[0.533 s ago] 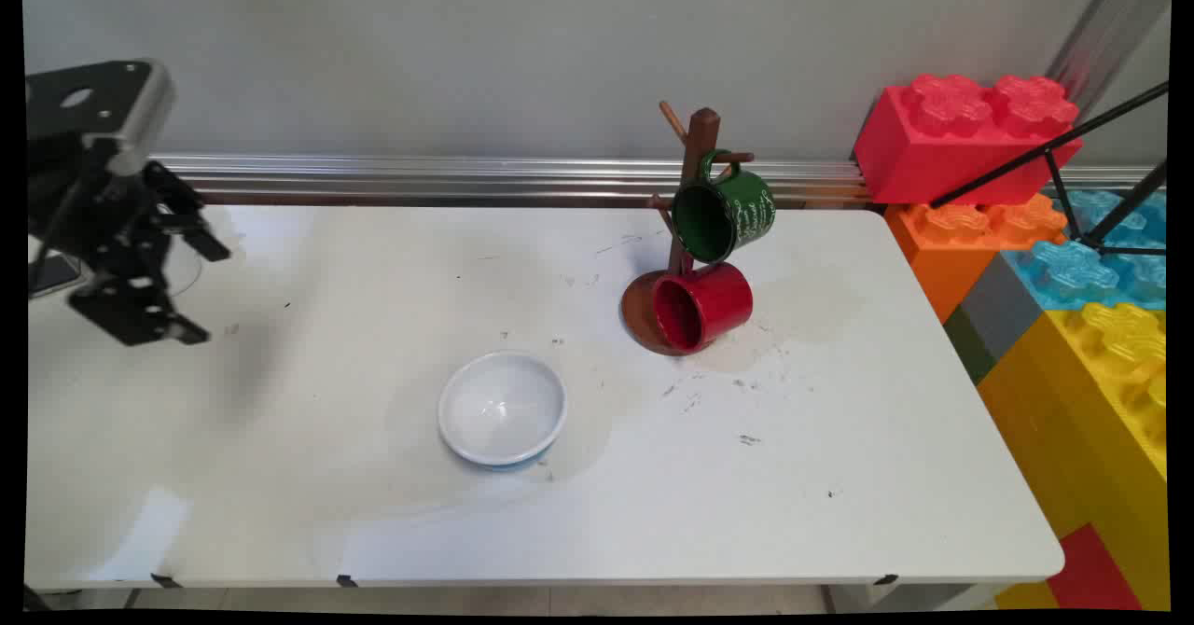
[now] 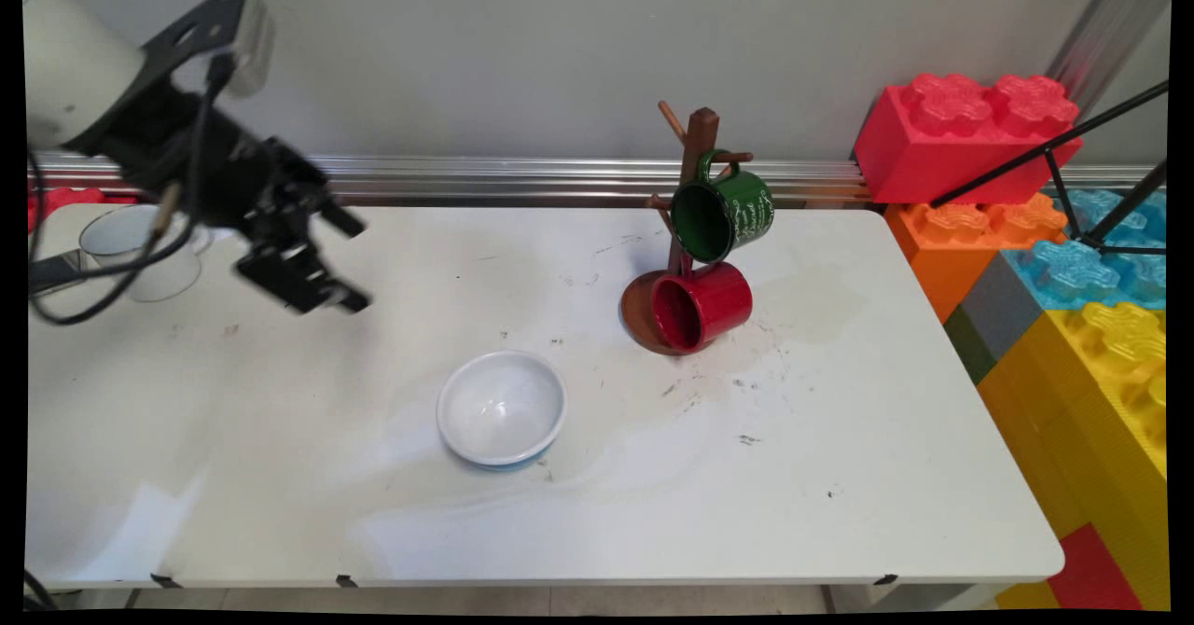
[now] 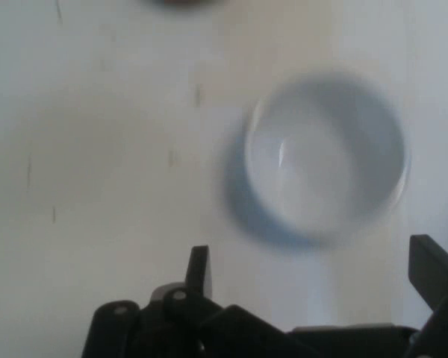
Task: Pick up the green mug from the rack, then place the picked object on the table
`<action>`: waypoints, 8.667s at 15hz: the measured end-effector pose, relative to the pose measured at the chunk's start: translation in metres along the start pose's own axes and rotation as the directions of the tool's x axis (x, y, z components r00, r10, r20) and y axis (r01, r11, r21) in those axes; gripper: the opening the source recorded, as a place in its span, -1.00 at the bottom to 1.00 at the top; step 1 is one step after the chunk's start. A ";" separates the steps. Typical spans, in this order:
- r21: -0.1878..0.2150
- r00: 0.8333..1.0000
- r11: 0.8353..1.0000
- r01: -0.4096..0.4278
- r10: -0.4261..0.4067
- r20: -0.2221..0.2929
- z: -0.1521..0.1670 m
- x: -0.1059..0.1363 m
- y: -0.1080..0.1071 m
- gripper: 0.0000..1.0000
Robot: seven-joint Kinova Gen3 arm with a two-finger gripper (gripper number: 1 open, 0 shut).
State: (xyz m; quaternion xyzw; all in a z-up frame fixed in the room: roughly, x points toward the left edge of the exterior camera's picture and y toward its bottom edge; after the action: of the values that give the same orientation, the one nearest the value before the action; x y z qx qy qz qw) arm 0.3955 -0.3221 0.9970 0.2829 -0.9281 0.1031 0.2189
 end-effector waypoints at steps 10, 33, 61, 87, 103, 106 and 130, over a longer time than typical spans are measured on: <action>0.012 0.949 0.993 0.115 -0.106 -0.296 0.010 0.067 0.010 1.00; 0.013 0.870 0.909 0.416 -0.394 -0.298 0.147 0.176 0.058 1.00; -0.099 0.714 0.812 0.575 -0.557 -0.425 0.235 0.211 0.067 1.00; -0.023 0.710 0.797 0.603 -0.550 -0.441 0.228 0.204 0.053 -1.00; -0.137 0.709 0.808 0.573 -0.572 -0.412 0.201 0.217 0.092 -1.00; -0.174 0.715 0.816 0.551 -0.569 -0.407 0.194 0.223 0.104 -1.00; -0.115 0.980 0.978 0.173 -0.183 -0.080 0.080 0.227 0.101 -1.00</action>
State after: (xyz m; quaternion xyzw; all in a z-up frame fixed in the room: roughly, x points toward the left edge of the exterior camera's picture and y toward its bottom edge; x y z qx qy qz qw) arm 0.1410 -0.3741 1.0250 0.3479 -0.8924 0.0454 0.2838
